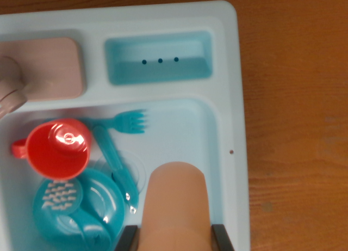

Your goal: Pick detergent from the sink

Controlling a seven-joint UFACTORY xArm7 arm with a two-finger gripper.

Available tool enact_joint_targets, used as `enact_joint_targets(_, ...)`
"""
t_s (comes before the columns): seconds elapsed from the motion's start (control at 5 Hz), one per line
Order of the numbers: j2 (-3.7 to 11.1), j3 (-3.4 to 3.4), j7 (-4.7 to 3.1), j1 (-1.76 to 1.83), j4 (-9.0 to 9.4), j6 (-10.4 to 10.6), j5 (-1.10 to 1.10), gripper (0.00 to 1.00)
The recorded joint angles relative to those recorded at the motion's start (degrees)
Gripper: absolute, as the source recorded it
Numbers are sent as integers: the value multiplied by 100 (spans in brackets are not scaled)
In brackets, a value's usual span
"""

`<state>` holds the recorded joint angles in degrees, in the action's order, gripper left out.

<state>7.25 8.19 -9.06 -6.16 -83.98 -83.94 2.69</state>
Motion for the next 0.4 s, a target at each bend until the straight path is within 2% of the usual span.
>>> enact_joint_targets(0.2,0,0,0,0,0,0,0,100)
enact_joint_targets(0.4,-53,1,-6,3,-168,-220,5,100)
